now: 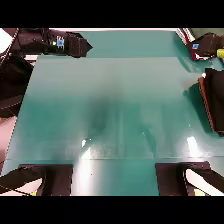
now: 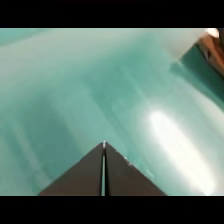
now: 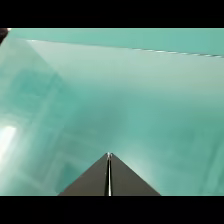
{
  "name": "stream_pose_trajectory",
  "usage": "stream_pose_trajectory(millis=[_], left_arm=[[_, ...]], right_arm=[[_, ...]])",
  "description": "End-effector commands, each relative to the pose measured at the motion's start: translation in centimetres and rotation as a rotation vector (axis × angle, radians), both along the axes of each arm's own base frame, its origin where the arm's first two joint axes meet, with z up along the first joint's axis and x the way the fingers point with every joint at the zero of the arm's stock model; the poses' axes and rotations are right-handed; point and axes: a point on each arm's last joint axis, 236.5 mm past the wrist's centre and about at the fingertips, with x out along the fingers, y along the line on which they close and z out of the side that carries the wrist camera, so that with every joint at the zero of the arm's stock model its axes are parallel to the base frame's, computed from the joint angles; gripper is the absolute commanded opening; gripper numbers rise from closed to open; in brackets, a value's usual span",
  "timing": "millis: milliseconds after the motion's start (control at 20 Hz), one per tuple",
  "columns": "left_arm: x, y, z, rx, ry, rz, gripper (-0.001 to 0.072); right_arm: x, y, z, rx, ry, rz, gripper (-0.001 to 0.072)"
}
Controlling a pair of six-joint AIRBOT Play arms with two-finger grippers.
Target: Fold the shirts.
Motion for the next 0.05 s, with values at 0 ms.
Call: stream_pose_trajectory(millis=[0], left_arm=[[0.59,0.03,0.93,-0.025,-0.036,0.017,0.0026]], right_arm=[[-0.36,0.68,-0.13,-0.001,0.009,0.022,0.0019]])
